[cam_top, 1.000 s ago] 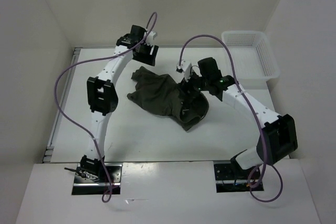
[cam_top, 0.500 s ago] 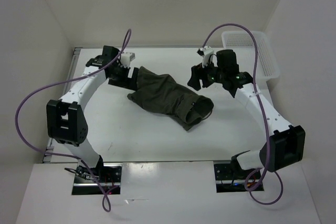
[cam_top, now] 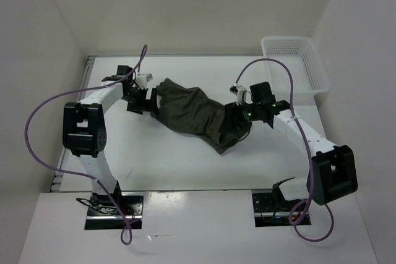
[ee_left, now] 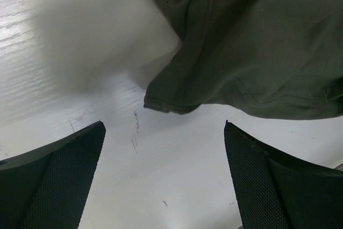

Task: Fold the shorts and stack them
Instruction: Flatten the shorts out

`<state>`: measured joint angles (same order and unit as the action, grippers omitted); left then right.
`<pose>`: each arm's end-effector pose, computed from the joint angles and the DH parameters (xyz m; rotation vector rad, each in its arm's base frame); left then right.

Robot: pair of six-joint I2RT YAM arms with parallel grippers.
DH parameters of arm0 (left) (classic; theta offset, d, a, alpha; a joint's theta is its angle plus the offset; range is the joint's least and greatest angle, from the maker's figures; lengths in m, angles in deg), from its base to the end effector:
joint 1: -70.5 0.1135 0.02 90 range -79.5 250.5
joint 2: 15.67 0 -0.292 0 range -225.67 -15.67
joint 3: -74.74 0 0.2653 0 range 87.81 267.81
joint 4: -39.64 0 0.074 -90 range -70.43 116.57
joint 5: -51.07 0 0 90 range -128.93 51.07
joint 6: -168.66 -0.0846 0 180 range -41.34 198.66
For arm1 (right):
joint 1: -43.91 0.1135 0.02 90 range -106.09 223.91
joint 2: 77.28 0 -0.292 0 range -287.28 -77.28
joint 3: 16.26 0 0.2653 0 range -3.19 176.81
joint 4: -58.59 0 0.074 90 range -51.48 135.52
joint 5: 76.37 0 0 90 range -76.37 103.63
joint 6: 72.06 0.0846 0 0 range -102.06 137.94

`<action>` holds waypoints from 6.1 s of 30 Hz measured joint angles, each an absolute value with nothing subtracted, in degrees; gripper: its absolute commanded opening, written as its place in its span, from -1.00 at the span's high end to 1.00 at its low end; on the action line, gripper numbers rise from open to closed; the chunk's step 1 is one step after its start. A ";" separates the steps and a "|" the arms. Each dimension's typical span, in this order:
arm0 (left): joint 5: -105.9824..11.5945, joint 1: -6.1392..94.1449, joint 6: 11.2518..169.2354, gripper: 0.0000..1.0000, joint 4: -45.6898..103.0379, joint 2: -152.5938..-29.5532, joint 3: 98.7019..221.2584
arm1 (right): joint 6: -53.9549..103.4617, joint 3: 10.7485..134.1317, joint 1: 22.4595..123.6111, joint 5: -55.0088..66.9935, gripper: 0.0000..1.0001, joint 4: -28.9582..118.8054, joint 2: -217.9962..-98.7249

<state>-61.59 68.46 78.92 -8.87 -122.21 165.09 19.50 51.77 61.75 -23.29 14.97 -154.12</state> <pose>0.4215 -0.0476 0.1820 0.1609 2.6567 -0.5446 0.2720 0.1409 0.2449 -0.6208 2.3804 0.9444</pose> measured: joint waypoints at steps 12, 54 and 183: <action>-67.10 67.96 79.09 0.05 -8.21 -131.74 170.73 | 24.55 48.22 64.40 -24.78 -0.50 23.83 -156.96; -59.90 78.71 78.85 1.00 -16.15 -110.19 214.13 | 21.01 108.81 55.70 -27.86 0.98 27.37 -179.25; -48.01 68.15 78.59 -1.00 -16.67 -150.16 202.09 | 36.92 80.97 49.21 -19.91 -0.33 23.59 -194.36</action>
